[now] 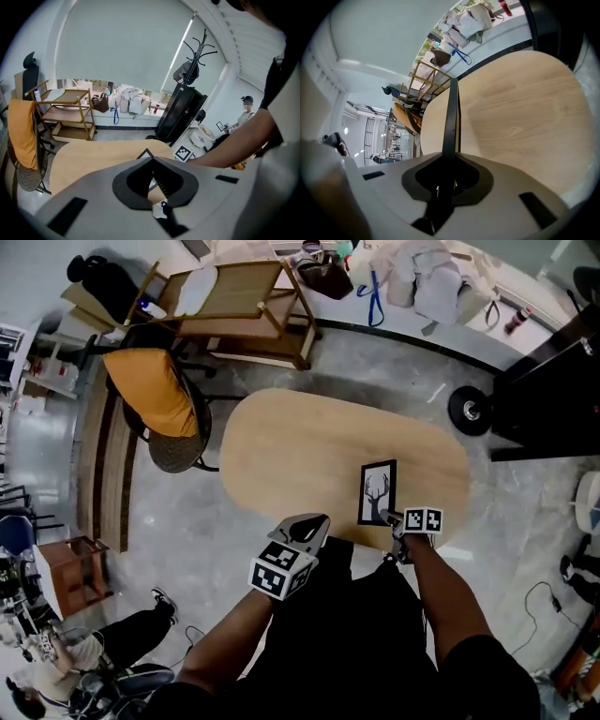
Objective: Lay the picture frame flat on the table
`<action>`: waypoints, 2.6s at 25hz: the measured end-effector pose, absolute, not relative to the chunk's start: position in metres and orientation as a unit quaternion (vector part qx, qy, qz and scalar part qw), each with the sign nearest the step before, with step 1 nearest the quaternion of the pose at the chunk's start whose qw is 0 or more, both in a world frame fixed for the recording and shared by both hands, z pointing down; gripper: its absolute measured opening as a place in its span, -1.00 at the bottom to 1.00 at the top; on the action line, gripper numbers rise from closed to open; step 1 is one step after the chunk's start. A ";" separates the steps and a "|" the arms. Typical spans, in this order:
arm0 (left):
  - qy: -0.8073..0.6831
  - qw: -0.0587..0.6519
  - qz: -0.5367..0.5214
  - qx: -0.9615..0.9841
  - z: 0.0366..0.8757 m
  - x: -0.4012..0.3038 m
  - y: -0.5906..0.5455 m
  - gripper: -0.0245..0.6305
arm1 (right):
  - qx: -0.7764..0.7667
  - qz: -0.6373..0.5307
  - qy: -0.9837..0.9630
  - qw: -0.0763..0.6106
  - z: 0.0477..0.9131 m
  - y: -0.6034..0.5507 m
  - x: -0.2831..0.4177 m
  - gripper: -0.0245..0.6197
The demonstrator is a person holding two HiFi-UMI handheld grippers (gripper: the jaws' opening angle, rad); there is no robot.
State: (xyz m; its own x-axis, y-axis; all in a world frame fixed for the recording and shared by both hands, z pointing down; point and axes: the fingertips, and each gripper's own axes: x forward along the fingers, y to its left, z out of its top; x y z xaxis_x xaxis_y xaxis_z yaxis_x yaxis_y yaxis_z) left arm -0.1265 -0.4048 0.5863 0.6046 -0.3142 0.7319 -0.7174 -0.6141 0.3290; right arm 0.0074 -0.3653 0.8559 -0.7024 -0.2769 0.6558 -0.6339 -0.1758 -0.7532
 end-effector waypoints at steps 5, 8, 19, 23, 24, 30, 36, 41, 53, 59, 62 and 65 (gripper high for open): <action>-0.282 0.333 0.342 0.832 0.611 -0.146 -0.415 -0.93 | 0.363 0.675 -0.632 0.113 0.886 -0.392 -0.024 -0.82; -0.276 0.343 0.351 0.827 0.629 -0.155 -0.418 -0.93 | 0.376 0.673 -0.630 0.093 0.905 -0.401 -0.026 -0.82; -0.285 0.358 0.373 0.807 0.654 -0.179 -0.395 -0.93 | 0.451 0.671 -0.569 0.149 0.981 -0.382 0.006 -0.43; -0.300 0.354 0.372 0.804 0.653 -0.182 -0.385 -0.93 | 0.464 0.657 -0.564 0.187 0.990 -0.376 0.013 -0.15; -0.303 0.353 0.372 0.804 0.651 -0.182 -0.383 -0.93 | 0.466 0.654 -0.564 0.193 0.990 -0.375 0.015 -0.12; -0.322 0.342 0.362 0.805 0.639 -0.165 -0.369 -0.93 | 0.469 0.637 -0.571 0.219 0.969 -0.360 0.037 -0.06; -0.326 0.320 0.322 0.829 0.607 -0.114 -0.363 -0.93 | 0.420 0.610 -0.658 0.134 0.856 -0.360 0.042 -0.64; -0.332 0.304 0.280 0.848 0.578 -0.070 -0.344 -0.93 | 0.381 0.527 -0.755 0.077 0.712 -0.354 0.056 -0.92; -0.384 0.275 0.210 0.856 0.514 -0.035 -0.265 -0.93 | 0.324 0.428 -0.843 -0.018 0.534 -0.298 0.080 -0.92; -0.391 0.258 0.206 0.859 0.493 -0.052 -0.257 -0.93 | 0.337 0.370 -0.865 0.021 0.514 -0.271 0.072 -0.92; -0.377 0.242 0.204 0.870 0.479 -0.056 -0.262 -0.93 | 0.355 0.369 -0.859 0.019 0.508 -0.265 0.069 -0.92; -0.359 0.226 0.199 0.883 0.462 -0.066 -0.263 -0.93 | 0.370 0.373 -0.851 0.010 0.499 -0.259 0.058 -0.92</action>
